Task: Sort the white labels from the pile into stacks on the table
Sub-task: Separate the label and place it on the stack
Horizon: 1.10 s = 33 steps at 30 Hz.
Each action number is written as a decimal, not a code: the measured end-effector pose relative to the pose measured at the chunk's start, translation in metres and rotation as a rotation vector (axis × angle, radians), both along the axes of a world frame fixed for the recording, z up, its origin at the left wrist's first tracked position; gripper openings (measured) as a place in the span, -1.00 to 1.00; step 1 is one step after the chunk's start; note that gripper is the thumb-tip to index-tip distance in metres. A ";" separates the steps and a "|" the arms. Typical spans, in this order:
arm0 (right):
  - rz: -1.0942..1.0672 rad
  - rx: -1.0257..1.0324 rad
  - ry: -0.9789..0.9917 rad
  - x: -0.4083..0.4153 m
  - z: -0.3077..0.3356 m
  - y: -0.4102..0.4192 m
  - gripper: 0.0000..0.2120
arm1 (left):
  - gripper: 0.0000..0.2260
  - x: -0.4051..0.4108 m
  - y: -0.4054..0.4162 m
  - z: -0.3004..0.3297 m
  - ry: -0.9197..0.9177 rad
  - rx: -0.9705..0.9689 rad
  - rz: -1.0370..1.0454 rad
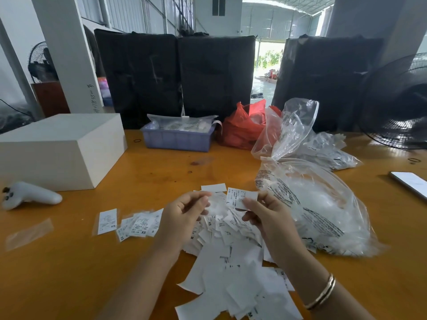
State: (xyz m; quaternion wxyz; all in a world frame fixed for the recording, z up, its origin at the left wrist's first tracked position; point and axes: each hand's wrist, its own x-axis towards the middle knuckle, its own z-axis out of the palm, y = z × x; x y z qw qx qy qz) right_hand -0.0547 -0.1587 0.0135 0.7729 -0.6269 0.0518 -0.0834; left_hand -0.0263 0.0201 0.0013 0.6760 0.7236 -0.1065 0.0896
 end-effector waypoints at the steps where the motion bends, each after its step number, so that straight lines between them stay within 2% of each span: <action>1: 0.002 -0.034 0.002 0.000 -0.001 0.002 -0.95 | -0.87 0.000 0.000 0.000 -0.010 0.001 0.007; 6: 0.040 -0.137 0.006 0.000 -0.002 0.008 -0.94 | -0.86 0.000 0.000 -0.001 -0.036 0.011 0.028; 20: -0.037 -0.110 -0.067 0.001 -0.003 0.005 -0.92 | -0.86 0.001 0.000 -0.001 -0.008 -0.043 0.021; 26: 0.068 -0.234 0.001 -0.001 -0.002 0.008 -0.90 | -0.86 0.001 -0.001 0.000 -0.009 -0.033 0.027; 33: 0.018 -0.186 0.026 0.000 0.000 0.006 -0.93 | -0.86 0.000 -0.001 -0.001 -0.008 -0.021 0.016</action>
